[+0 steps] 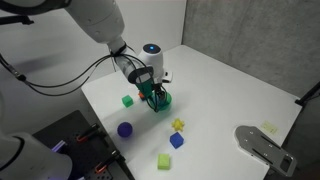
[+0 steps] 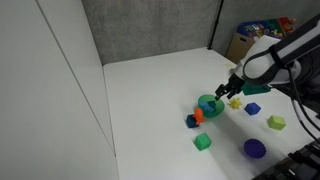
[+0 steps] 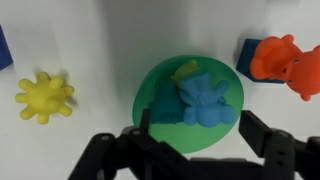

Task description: Pick up the light blue toy and place it in the green bowl

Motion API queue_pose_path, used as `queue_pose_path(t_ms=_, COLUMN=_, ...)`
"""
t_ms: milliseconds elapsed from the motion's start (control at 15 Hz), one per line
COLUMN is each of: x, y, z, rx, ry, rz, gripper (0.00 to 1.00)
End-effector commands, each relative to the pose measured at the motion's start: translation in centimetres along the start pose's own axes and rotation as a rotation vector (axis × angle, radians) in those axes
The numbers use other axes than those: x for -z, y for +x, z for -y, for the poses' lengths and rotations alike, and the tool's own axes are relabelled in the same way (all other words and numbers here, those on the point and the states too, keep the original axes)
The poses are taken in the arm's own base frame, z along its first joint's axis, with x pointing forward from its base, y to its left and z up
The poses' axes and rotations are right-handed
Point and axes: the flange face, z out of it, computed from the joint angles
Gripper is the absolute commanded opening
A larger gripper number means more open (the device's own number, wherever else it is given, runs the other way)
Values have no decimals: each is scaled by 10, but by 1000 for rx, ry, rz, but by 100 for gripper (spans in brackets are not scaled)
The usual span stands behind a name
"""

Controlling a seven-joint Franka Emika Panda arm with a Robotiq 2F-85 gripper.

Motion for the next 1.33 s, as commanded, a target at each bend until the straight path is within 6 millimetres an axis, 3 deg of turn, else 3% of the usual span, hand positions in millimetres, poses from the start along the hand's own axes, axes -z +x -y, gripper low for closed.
queue_pose_path(t_ms=0, x=42, y=11, z=-11, rx=-18, ry=25, rz=6, gripper=100)
queue_pose_path(t_ms=333, x=108, y=26, z=-40, rx=-30, ry=34, rz=6, gripper=100)
queue_pose_path(t_ms=533, x=158, y=26, z=-58, rx=-8, ry=13, rz=23, gripper=100)
queue_pose_path(t_ms=1000, x=277, y=0, z=-81, rx=83, ry=-63, rz=107, gripper=100)
queue_pose_path(t_ms=1267, x=322, y=-25, z=-83, rx=164, ry=-111, rz=167, gripper=100)
